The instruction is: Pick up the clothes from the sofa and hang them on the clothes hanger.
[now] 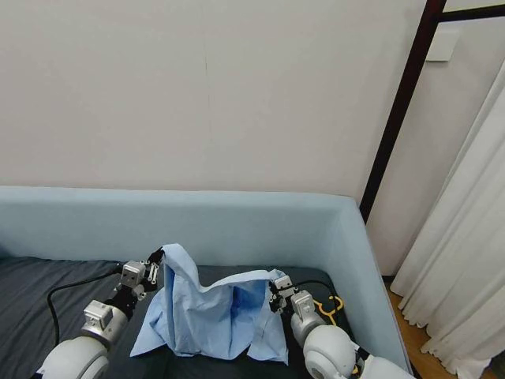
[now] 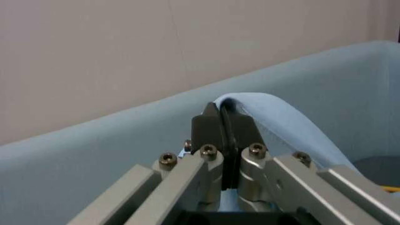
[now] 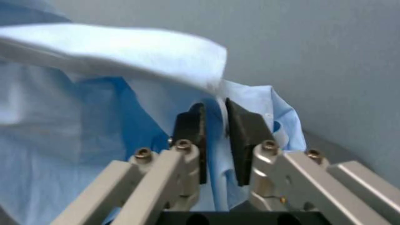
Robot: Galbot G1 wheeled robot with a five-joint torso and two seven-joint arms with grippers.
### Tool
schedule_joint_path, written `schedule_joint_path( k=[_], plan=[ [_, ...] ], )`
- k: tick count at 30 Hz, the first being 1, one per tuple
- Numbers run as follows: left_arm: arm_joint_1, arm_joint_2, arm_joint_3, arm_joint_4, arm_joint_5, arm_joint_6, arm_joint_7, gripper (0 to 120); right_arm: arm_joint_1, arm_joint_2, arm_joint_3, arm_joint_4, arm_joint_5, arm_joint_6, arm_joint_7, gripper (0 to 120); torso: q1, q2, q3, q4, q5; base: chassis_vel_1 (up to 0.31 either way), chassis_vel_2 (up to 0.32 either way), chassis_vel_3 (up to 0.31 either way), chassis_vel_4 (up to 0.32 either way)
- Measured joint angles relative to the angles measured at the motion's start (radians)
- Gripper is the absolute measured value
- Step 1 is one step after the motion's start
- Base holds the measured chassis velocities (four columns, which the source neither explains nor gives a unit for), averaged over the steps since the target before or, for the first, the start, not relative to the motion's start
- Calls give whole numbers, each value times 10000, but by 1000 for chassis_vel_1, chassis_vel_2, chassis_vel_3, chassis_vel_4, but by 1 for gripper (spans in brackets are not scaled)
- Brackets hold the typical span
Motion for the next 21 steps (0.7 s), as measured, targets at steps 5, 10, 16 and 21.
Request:
schedule_joint_path(
  k=[5, 10, 16, 21],
  plan=[
    [-98, 169, -146, -165, -196, 7, -2, 0, -77, -130, -6, 262, 3, 6, -24, 36, 0, 0, 0, 0, 1, 0, 0, 0, 0],
    [-132, 332, -300, -249, -326, -5, -24, 0, -133, -196, 27, 135, -369, 150, -166, 55, 0, 0, 0, 0, 1, 0, 0, 0, 0],
    [-130, 360, -379, -363, -386, -49, -96, 0, -37, -204, 104, -332, -927, 391, -490, 56, 1, 0, 1, 0, 1, 0, 0, 0, 0],
    [-188, 399, -421, -369, -492, -74, -119, 0, -51, -244, 180, -775, -1416, 740, -763, 36, 1, -1, 0, 0, 1, 0, 0, 0, 0]
  ],
)
